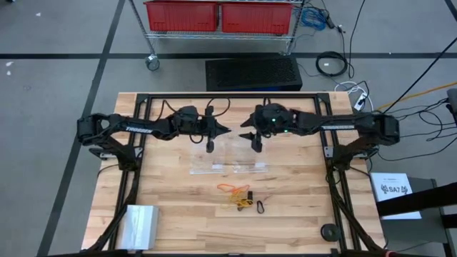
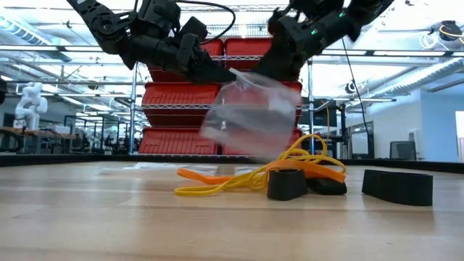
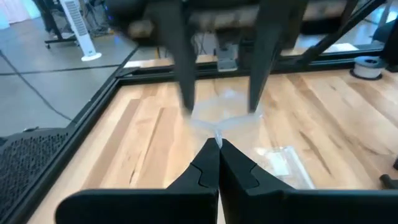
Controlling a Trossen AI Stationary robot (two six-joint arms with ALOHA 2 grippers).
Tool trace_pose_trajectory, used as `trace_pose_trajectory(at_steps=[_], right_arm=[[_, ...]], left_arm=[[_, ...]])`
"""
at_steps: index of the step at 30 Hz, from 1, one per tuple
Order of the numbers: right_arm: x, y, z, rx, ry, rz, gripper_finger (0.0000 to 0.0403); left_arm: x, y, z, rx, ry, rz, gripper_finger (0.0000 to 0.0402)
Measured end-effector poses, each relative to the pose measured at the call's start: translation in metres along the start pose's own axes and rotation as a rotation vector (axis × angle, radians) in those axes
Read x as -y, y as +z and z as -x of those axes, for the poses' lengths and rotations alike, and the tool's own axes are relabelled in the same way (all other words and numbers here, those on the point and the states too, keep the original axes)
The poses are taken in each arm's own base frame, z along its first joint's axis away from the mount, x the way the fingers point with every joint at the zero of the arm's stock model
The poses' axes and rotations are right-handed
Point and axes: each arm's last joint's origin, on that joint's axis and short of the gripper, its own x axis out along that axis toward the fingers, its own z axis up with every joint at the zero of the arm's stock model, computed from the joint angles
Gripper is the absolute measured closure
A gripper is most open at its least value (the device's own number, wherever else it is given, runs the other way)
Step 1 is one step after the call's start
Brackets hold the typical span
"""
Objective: Sort rubber bands
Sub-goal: Put the yellow rubber band into the zip bag
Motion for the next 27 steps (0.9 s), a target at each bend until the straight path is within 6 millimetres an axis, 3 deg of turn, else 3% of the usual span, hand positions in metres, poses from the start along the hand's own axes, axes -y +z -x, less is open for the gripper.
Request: trace_pose_trajectory(at_steps=[5,13,21,27], right_arm=[[-0.015,0.000,0.019,-0.042,0.047,0.016,0.0208],[-0.069,-0.030,0.009,-0.326,0.287,-0.105,0.0209],[-0.117,-0.061,-0.028,-0.438,0.357,-0.173,0.0209],[-0.129,-0.086,-0.063,-0.464,0.359,-0.203,0.0209]], left_arm=[[-0.007,-0.002,0.002,-0.012,0.006,0.010,0.0402],[-0.011,-0.003,0.004,-0.002,-0.048,0.024,0.0402],[-0.009,-0.010,0.005,-0.069,-0.070,0.012,0.0402],[-0.008,-0.013,0.007,-0.113,-0.080,0.010,0.0402]])
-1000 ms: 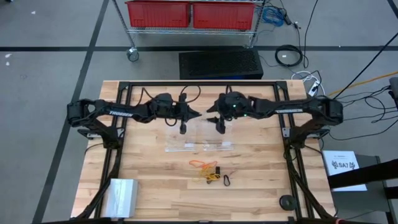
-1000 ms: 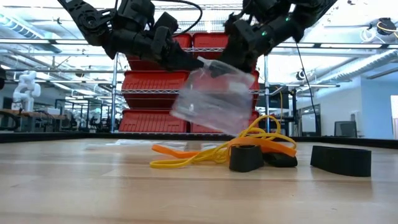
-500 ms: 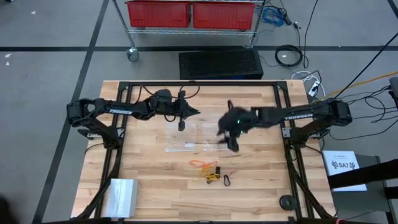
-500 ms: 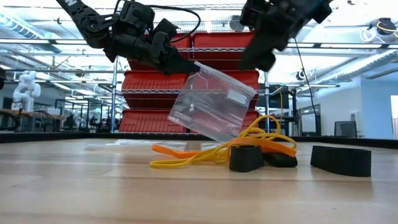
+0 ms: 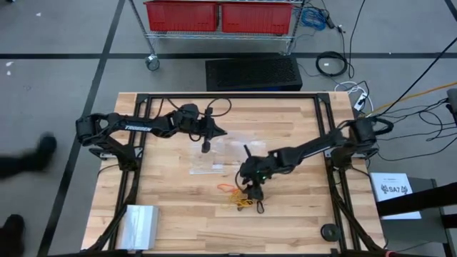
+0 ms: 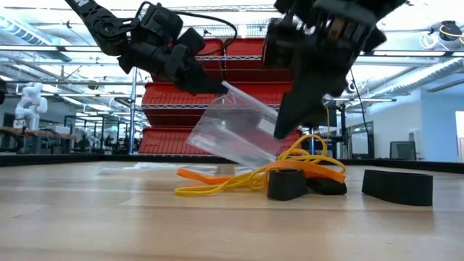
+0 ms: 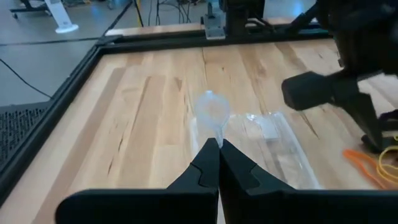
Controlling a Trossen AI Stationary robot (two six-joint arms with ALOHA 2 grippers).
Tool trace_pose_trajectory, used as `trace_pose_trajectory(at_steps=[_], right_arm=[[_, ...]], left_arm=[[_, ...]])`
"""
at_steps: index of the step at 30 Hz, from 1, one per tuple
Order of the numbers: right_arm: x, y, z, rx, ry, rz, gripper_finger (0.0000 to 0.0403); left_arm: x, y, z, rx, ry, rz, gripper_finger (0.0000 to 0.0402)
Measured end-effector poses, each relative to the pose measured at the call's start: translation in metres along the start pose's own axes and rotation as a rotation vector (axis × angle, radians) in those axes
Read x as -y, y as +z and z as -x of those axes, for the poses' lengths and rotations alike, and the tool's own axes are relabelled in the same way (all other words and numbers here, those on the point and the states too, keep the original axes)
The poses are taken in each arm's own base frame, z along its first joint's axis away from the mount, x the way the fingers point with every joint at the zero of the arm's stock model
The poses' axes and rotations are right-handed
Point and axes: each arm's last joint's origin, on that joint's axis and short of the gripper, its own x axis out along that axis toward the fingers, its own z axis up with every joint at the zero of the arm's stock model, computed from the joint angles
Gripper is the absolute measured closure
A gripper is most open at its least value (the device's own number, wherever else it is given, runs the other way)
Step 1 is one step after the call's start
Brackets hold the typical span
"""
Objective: Sort rubber bands
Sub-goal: Put the yellow rubber band into the zip bag
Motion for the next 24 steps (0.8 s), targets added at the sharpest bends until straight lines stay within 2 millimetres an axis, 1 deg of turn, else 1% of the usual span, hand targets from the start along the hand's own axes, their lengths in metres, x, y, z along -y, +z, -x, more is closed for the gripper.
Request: trace_pose_trajectory(at_steps=[5,8,11,18,24], right_arm=[[0.010,-0.009,-0.021,-0.048,-0.024,-0.050,0.0212],[0.010,-0.012,-0.028,-0.057,-0.027,-0.061,0.0229],[0.007,-0.015,-0.031,-0.065,-0.028,-0.053,0.0259],[0.000,-0.018,-0.032,-0.045,-0.084,-0.034,0.0345],[0.001,-0.019,-0.032,-0.037,-0.129,-0.017,0.0395]], left_arm=[[0.001,-0.003,0.000,-0.025,-0.006,-0.005,0.0402],[0.001,-0.003,0.000,-0.026,-0.007,-0.021,0.0402],[0.001,-0.004,0.000,-0.036,-0.009,-0.019,0.0402],[0.001,-0.004,0.000,-0.041,-0.010,-0.022,0.0402],[0.001,-0.004,0.000,-0.041,-0.010,-0.022,0.0402]])
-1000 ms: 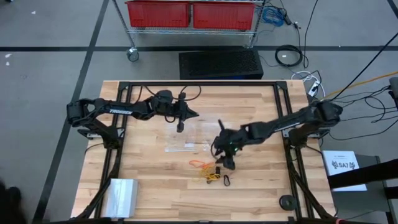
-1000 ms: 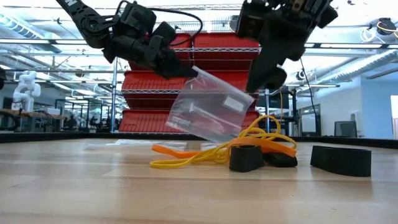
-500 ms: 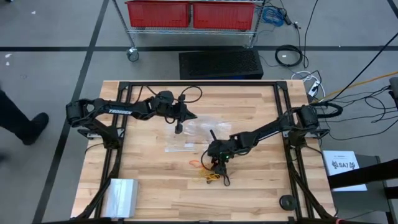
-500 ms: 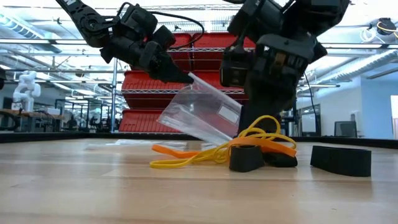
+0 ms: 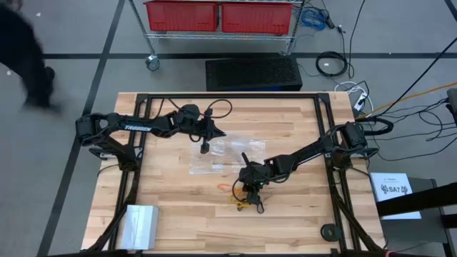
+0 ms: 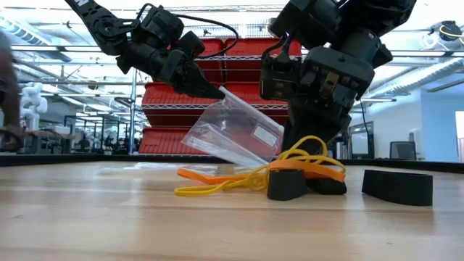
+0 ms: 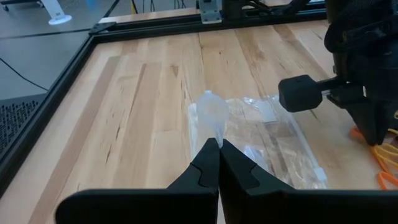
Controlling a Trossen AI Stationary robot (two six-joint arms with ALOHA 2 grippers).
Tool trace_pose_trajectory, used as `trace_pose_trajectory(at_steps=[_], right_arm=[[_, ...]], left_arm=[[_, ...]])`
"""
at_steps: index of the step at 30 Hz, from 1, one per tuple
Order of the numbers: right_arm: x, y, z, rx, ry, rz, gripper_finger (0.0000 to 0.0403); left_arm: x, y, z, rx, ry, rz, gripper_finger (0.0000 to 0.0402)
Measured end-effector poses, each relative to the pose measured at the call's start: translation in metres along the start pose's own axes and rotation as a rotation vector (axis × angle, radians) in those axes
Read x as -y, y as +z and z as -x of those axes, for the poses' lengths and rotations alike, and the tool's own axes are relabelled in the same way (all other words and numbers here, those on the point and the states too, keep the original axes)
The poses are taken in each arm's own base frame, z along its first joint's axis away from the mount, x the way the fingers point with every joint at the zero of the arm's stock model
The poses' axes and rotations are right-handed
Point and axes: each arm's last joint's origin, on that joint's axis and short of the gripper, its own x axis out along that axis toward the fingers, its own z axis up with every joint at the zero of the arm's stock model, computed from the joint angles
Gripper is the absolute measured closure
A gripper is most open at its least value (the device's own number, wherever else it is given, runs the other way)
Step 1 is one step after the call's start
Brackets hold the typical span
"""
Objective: Sort rubber bands
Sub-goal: Put the yellow rubber band into the zip bag
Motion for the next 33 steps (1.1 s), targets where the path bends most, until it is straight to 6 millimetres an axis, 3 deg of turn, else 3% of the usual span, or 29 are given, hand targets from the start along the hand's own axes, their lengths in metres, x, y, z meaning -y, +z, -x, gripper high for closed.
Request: trace_pose_trajectory(at_steps=[6,12,24,33], right_arm=[[-0.002,0.002,0.008,0.010,0.001,0.015,0.0400],[-0.008,0.010,0.031,0.060,-0.003,0.029,0.0402],[-0.021,0.032,0.110,0.371,-0.093,0.118,0.0403],[-0.015,0.051,0.161,0.580,-0.278,0.188,0.0403]], left_arm=[[0.000,0.000,0.000,0.001,0.000,0.000,0.0402],[0.000,0.000,0.000,0.003,0.001,0.000,0.0402],[0.000,0.001,0.000,0.011,0.003,0.000,0.0402],[0.004,0.007,-0.002,0.065,-0.023,-0.022,0.0402]])
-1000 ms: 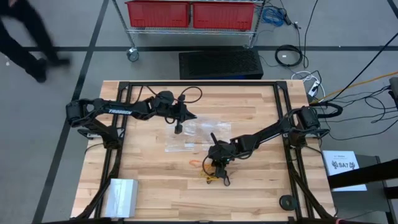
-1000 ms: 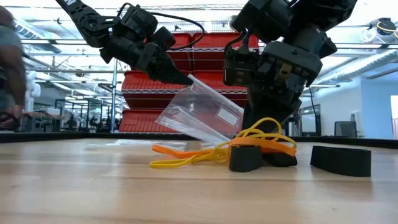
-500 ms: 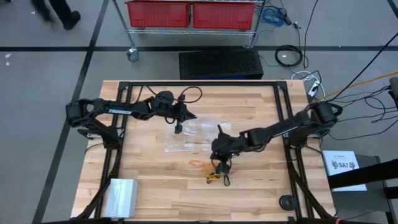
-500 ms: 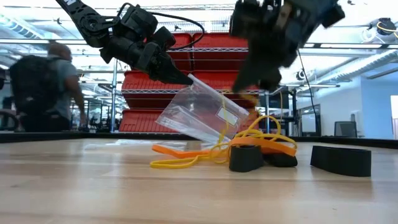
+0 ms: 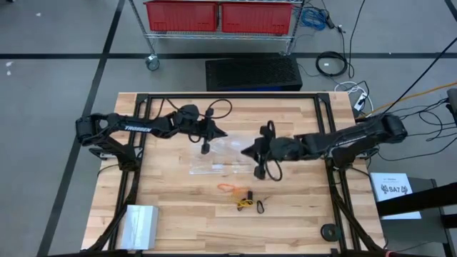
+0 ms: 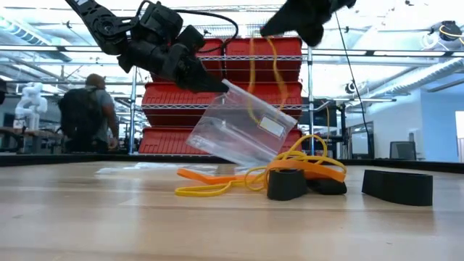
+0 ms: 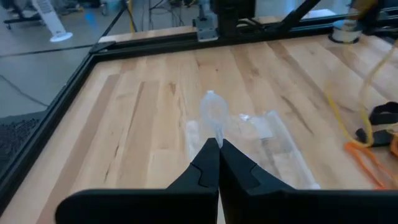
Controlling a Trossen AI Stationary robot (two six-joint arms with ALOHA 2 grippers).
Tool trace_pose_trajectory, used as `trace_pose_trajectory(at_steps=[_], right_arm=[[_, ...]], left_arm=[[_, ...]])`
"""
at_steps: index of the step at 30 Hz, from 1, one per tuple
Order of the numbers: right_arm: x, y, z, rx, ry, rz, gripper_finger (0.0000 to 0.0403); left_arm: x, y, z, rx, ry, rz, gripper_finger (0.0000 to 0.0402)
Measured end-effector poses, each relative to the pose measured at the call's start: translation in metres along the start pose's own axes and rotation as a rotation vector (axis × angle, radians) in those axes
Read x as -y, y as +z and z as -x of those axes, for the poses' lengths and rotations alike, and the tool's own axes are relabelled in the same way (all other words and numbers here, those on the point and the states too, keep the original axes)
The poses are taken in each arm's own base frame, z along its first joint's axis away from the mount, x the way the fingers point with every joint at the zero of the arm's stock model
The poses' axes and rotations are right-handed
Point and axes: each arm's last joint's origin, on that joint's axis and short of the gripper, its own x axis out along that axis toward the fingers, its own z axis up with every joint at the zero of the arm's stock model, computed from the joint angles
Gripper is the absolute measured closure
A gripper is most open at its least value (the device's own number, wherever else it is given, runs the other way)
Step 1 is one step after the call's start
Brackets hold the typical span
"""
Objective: Sort rubber bands
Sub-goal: Put the yellow rubber band into the zip bag
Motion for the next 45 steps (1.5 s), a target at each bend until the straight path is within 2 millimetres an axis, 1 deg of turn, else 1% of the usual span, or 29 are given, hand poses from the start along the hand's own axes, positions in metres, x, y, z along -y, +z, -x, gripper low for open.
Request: trace_pose_trajectory(at_steps=[8,13,16,24,33,40,45], right_arm=[[0.021,0.042,0.011,0.032,-0.099,0.124,0.0403],[0.030,0.057,0.019,0.005,-0.170,0.166,0.0403],[0.033,0.059,0.021,-0.013,-0.181,0.168,0.0403],[0.033,0.060,0.021,-0.013,-0.190,0.178,0.0403],[0.036,0.065,0.034,0.024,-0.207,0.166,0.0403],[0.036,0.064,0.035,0.015,-0.210,0.167,0.0403],[0.037,0.063,0.035,0.004,-0.256,0.170,0.0403]], left_arm=[[0.010,0.003,-0.004,0.011,-0.038,-0.014,0.0402],[0.014,0.005,-0.005,0.022,-0.051,-0.022,0.0402],[0.015,0.005,-0.005,0.023,-0.053,-0.022,0.0402],[0.015,0.005,-0.005,0.022,-0.052,-0.020,0.0402],[0.015,0.005,-0.005,0.021,-0.053,-0.020,0.0402],[0.015,0.005,-0.005,0.021,-0.053,-0.021,0.0402],[0.015,0.005,-0.005,0.021,-0.053,-0.023,0.0402]])
